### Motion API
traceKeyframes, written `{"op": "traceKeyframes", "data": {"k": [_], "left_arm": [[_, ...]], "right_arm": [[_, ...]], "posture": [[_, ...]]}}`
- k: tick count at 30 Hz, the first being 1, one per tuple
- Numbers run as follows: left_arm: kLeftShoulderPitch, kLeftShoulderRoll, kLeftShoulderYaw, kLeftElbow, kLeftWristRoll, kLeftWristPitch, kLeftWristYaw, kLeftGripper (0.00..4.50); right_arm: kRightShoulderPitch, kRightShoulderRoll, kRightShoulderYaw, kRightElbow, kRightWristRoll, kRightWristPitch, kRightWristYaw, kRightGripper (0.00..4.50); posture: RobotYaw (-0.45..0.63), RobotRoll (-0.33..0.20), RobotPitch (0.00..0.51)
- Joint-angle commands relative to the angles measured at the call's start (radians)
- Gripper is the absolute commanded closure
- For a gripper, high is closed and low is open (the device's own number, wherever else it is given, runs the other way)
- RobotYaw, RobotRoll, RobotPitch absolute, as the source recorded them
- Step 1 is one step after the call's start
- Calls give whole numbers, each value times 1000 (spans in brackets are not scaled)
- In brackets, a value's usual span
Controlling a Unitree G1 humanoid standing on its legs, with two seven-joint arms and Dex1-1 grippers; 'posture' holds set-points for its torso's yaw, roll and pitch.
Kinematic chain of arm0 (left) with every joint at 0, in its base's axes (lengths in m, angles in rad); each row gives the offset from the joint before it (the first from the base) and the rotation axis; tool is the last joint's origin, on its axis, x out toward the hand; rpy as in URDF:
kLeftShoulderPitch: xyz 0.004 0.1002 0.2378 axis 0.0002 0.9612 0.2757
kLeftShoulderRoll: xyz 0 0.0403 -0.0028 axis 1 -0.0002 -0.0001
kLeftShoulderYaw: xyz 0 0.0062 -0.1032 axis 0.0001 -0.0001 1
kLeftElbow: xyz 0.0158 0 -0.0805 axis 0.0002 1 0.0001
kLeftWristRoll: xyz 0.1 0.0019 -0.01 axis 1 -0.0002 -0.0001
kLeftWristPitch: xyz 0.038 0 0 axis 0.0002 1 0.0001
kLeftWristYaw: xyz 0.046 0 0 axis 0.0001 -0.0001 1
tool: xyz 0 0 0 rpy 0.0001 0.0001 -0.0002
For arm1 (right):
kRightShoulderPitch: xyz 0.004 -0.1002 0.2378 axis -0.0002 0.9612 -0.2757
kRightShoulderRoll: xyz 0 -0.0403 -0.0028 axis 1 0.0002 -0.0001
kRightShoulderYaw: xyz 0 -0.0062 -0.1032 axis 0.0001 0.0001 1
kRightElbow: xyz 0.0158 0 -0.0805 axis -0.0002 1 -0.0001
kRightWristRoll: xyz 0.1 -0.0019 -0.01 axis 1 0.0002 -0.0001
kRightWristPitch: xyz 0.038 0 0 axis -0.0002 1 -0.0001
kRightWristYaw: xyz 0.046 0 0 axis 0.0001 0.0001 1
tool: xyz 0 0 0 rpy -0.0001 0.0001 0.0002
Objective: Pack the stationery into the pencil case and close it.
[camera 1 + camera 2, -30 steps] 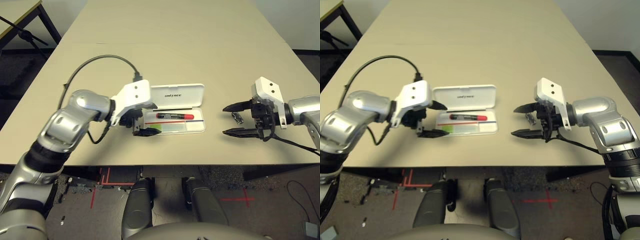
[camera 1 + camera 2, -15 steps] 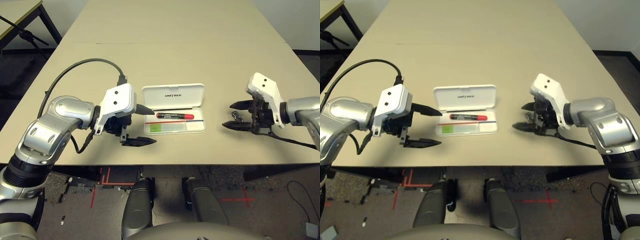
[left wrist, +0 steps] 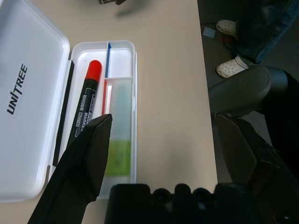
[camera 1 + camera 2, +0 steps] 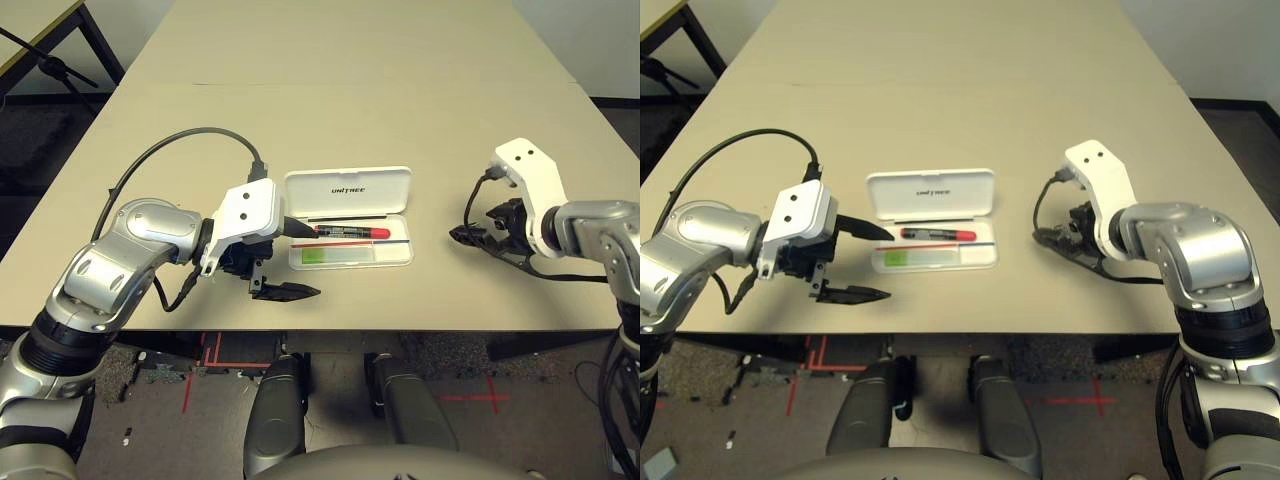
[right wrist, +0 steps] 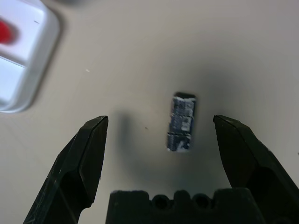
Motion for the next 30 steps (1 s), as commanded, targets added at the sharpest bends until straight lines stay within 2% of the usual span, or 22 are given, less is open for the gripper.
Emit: {"op": "traceKeyframes", "data": {"k": [1,17,20,26,30], "left_arm": [[-2,1,-17,-8,8,-11,0,72],[7,19,-14,-29,7,-5,5,72],[8,22,-15,-30,6,-3,7,0],[9,23,-15,-40,2,8,10,0],[10,23,-16,-35,3,6,7,0]], "right_arm": [[28,-12,11,16,-4,-37,-23,0],[40,29,78,168,-6,-183,-48,0],[39,32,82,177,-9,-193,-52,650],[37,-2,91,167,-5,-194,-33,2752],[17,-66,115,166,-1,-242,25,4144]], "posture": [[-7,0,199],[23,0,186],[23,0,186],[27,0,192],[27,0,192]]}}
